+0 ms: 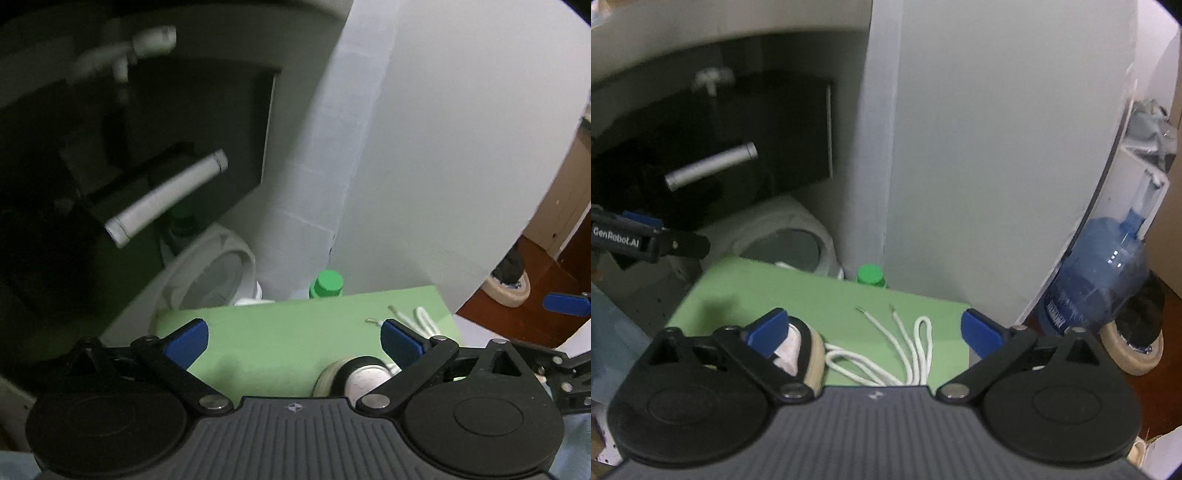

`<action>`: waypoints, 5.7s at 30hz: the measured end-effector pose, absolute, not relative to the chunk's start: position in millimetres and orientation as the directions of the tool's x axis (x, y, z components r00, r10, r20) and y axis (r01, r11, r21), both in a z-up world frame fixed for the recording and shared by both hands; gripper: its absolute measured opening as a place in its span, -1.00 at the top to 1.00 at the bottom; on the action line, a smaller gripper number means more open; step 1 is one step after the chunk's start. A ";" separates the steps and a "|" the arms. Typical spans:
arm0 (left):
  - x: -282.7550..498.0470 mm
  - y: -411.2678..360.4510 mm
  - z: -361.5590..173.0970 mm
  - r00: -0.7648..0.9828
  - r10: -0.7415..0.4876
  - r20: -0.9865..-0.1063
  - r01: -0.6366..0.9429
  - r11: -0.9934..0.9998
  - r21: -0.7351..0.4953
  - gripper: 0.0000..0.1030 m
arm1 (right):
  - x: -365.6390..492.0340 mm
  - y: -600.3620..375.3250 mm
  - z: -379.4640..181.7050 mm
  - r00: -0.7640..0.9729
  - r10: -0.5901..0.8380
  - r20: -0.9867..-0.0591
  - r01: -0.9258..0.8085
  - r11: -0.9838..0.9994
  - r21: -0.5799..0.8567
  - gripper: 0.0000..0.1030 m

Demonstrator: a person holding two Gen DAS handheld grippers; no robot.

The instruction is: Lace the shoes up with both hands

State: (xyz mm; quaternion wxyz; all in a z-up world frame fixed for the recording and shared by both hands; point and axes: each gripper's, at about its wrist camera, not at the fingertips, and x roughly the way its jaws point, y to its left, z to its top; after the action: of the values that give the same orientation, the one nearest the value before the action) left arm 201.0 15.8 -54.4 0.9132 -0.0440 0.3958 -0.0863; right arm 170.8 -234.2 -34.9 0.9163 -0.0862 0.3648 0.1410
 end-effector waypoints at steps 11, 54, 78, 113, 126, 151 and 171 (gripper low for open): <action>213.3 42.6 -105.5 0.607 -0.205 -0.767 0.035 0.972 -0.233 -0.66 | 250.2 -226.3 -128.5 0.548 0.198 -0.813 -0.416 0.908 -0.060 0.45; 187.8 34.7 -89.6 0.555 -0.671 -0.491 0.011 0.596 -0.803 0.19 | 155.2 -185.5 -59.3 0.592 0.496 -0.635 -0.623 0.781 0.029 0.91; 166.6 58.2 55.7 0.700 -0.657 -0.280 0.278 0.612 -0.740 0.90 | 138.5 -228.6 -37.7 0.685 0.397 -0.611 -0.484 0.874 0.025 0.30; 125.1 68.2 316.2 0.725 -0.689 0.000 0.579 0.609 -0.543 0.90 | 223.9 -211.1 -75.0 0.516 0.534 -0.670 -0.522 0.816 0.249 0.31; 109.4 92.6 322.3 0.795 -0.606 -0.016 0.512 0.685 -0.519 0.90 | 254.1 -225.2 -54.7 0.553 0.398 -0.732 -0.508 0.858 0.082 0.92; 115.6 67.1 319.0 0.757 -0.653 0.018 0.550 0.623 -0.555 0.90 | 224.1 -438.4 45.9 0.699 0.236 -0.675 -0.118 0.969 0.217 0.91; 182.9 -19.6 286.7 0.616 -0.785 -0.061 0.604 0.521 -0.603 0.90 | 300.6 -324.9 1.1 0.607 0.321 -0.727 -0.429 0.903 0.040 0.03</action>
State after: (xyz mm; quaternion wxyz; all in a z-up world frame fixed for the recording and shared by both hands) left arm 182.9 -19.6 286.7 0.8563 -0.2740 0.1653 -0.4055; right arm 300.6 -324.9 1.1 0.8938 -0.0691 0.3905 0.2096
